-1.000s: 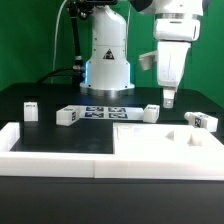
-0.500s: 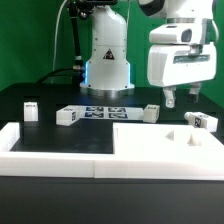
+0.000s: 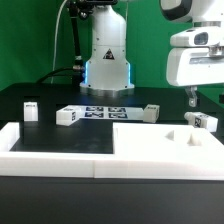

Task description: Assemble one leg

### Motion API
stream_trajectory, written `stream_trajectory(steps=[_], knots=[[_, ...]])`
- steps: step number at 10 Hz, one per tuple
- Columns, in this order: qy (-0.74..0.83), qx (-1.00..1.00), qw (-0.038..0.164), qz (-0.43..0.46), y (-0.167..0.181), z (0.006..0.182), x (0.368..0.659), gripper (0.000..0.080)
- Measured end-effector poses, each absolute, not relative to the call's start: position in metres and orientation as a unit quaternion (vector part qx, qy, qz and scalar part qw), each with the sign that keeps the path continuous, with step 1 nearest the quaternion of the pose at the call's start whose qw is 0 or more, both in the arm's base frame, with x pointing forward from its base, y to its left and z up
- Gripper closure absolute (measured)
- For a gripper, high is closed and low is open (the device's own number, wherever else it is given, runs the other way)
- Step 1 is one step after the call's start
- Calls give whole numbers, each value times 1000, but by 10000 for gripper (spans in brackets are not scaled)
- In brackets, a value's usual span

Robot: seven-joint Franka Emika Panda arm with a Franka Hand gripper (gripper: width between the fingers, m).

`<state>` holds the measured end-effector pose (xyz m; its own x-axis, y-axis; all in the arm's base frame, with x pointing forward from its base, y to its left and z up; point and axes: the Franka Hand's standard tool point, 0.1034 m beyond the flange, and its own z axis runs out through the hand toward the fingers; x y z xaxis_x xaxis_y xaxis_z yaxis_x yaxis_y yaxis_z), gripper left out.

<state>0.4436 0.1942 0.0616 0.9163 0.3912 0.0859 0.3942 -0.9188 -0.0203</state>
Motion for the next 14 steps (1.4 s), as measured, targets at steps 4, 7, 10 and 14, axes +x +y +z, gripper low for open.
stream_trajectory(steps=[4, 7, 10, 14], knots=[[-203, -978, -10, 55, 192, 57, 440, 151], [-206, -966, -39, 153, 196, 52, 431, 151], [-198, -944, -62, 257, 200, 44, 434, 151], [-161, -896, -73, 407, 199, 32, 431, 151]])
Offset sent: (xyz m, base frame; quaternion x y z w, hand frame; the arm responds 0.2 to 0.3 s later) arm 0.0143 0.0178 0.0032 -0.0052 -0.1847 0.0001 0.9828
